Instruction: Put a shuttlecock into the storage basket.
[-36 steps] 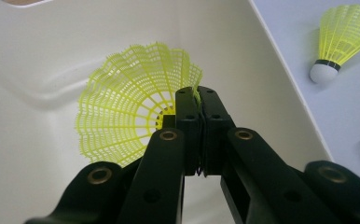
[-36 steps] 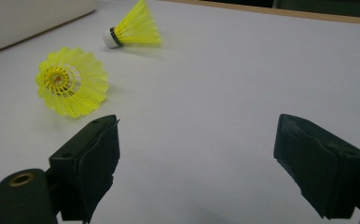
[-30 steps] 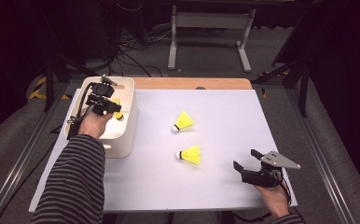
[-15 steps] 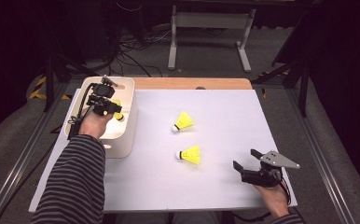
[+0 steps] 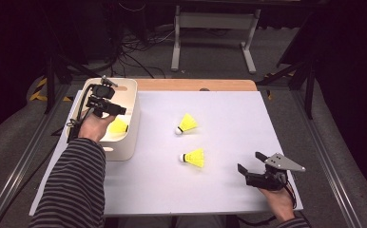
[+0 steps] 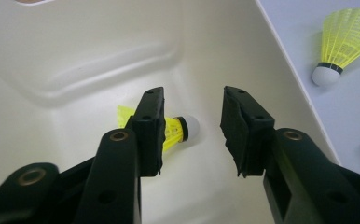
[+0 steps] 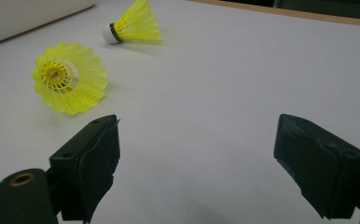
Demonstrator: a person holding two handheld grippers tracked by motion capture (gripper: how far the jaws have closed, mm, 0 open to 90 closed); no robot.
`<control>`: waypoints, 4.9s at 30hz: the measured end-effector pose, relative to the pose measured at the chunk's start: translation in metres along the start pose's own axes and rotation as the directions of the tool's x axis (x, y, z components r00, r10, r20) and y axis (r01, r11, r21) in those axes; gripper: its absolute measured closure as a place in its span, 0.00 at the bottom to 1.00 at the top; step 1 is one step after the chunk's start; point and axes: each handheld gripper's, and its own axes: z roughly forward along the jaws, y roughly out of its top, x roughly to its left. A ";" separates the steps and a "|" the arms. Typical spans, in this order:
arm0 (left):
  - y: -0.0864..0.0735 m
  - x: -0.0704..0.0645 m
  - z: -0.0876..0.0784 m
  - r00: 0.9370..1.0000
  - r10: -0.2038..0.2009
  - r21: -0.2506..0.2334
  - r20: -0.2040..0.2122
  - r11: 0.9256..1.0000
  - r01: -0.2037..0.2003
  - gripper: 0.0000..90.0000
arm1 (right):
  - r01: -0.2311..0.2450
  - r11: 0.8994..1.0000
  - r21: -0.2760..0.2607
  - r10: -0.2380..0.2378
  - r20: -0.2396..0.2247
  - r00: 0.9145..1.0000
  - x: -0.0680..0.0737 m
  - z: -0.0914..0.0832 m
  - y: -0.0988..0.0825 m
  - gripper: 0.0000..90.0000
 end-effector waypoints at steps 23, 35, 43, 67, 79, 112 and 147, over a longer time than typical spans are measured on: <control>-0.006 -0.006 -0.014 1.000 0.008 -0.029 0.009 1.000 -0.008 0.48 | 0.003 1.000 0.001 -0.003 0.001 1.000 0.000 0.000 0.000 0.16; -0.008 -0.010 -0.020 0.999 0.019 -0.049 0.032 0.999 -0.018 0.47 | 0.006 1.000 0.001 -0.006 0.000 1.000 0.001 0.000 0.000 0.16; -0.008 -0.016 -0.022 0.998 0.038 -0.058 0.052 0.998 -0.035 0.47 | 0.007 1.000 0.002 -0.007 0.002 1.000 0.001 0.000 0.000 0.16; -0.007 -0.033 -0.026 0.993 0.075 -0.093 0.086 0.993 -0.067 0.46 | 0.005 1.000 0.000 -0.005 0.001 1.000 0.000 -0.001 0.000 0.16; -0.004 -0.047 -0.024 0.988 0.117 -0.092 0.102 0.990 -0.108 0.46 | 0.005 1.000 -0.002 -0.005 0.002 1.000 0.000 -0.001 0.000 0.16; -0.003 -0.075 -0.014 0.975 0.178 -0.099 0.137 0.981 -0.165 0.45 | -0.002 1.000 -0.005 0.002 0.007 1.000 0.000 -0.002 0.000 0.16; -0.012 -0.100 0.000 0.962 0.219 -0.088 0.163 0.974 -0.207 0.43 | -0.001 1.000 -0.004 0.001 0.004 1.000 0.001 -0.002 0.000 0.16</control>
